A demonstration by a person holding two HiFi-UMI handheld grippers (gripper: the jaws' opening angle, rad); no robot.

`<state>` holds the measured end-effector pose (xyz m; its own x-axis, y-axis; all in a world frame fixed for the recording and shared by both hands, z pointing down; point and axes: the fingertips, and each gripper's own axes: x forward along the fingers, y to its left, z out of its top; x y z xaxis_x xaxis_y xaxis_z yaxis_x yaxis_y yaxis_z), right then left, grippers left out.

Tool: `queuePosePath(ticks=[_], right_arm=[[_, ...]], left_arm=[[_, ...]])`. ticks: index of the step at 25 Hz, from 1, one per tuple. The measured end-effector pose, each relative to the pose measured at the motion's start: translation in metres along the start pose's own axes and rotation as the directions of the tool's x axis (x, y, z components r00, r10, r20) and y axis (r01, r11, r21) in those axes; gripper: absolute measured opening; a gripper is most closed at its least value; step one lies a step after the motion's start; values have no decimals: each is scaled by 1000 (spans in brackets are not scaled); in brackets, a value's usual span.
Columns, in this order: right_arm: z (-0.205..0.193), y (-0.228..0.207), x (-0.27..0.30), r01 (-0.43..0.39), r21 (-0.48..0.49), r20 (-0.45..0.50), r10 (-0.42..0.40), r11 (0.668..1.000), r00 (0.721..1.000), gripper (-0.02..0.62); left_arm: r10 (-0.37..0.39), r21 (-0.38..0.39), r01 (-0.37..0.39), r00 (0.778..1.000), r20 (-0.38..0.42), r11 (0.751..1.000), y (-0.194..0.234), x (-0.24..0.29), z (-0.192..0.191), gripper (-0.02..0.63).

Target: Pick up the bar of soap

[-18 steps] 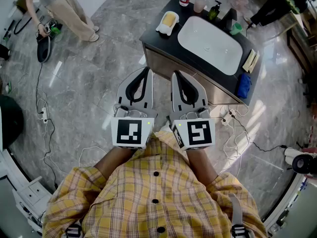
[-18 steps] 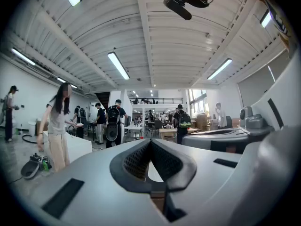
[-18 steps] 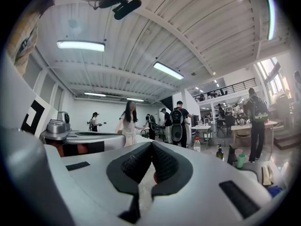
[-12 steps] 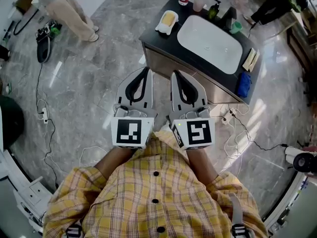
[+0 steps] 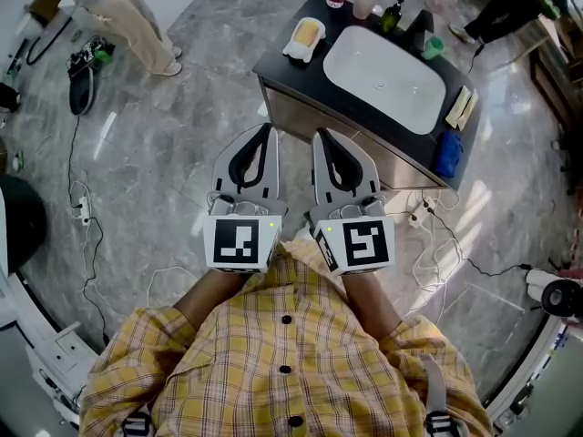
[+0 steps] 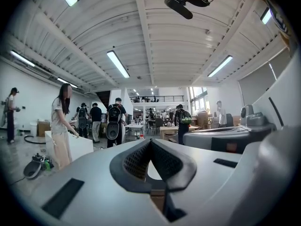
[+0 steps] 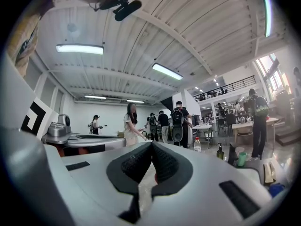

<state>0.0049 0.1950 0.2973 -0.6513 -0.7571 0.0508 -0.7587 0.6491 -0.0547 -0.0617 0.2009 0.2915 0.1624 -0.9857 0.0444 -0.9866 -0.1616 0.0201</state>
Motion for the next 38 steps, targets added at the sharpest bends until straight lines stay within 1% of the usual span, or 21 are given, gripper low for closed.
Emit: queuePosePath(ticks=[2, 4, 7, 10, 13, 16, 17, 20, 23, 26, 28, 29, 31, 34, 38], right_arm=[[-1, -4, -2, -2, 6, 0, 2, 1000, 1000, 18], [-2, -9, -4, -6, 8, 0, 6, 1000, 1000, 18], [-5, -16, -7, -12, 16, -6, 12, 1000, 1000, 18], [-5, -28, -13, -10, 24, -7, 10, 1000, 1000, 18], [-6, -39, -17, -20, 30, -11, 20, 999, 1000, 18], [-9, -47, -21, -45, 34, -13, 45, 998, 999, 18], [-10, -49, -23, -50, 36, -10, 50, 998, 999, 18], [-10, -57, -22, -63, 61, 8, 63, 996, 998, 18], [-17, -65, -17, -73, 71, -11, 74, 995, 997, 18], [-21, -72, -6, -68, 71, -21, 69, 995, 997, 18], [-24, -74, 7, -65, 69, -32, 67, 996, 997, 18], [-25, -74, 16, -63, 68, -36, 66, 996, 997, 18], [-25, -77, 37, -57, 61, -36, 60, 997, 998, 18], [-23, -85, 76, -35, 32, -43, 36, 999, 998, 18], [-14, -103, 140, 20, 7, -50, -20, 1000, 999, 18]], left_arm=[[-5, 23, 5, 1000, -28, 1000, -4, 1, -4, 11], [-3, 27, 4, 1000, -30, 1000, -9, 4, -4, 11], [15, 6, -15, 1000, 8, 1000, -16, 8, 0, 11], [18, 5, -18, 1000, 13, 1000, -28, 12, 1, 11], [30, 12, -30, 1000, 2, 999, -38, 17, 0, 9], [53, 46, -50, 998, -46, 998, -44, 18, -6, 11], [60, 49, -57, 997, -49, 997, -47, 19, -7, 11], [84, 36, -83, 996, -23, 996, -53, 23, -7, 11], [96, 52, -93, 994, -55, 994, -53, 29, -14, 11], [106, 49, -104, 993, -55, 993, -44, 41, -16, 11], [96, 63, -90, 991, -89, 994, -36, 51, -24, 11], [91, 59, -86, 992, -89, 995, -31, 59, -26, 11], [82, 33, -80, 995, -62, 996, -19, 77, -26, 11], [43, 41, -39, 994, -104, 998, 6, 112, -33, 11], [13, 25, -10, 994, -110, 1000, 52, 177, -28, 11]])
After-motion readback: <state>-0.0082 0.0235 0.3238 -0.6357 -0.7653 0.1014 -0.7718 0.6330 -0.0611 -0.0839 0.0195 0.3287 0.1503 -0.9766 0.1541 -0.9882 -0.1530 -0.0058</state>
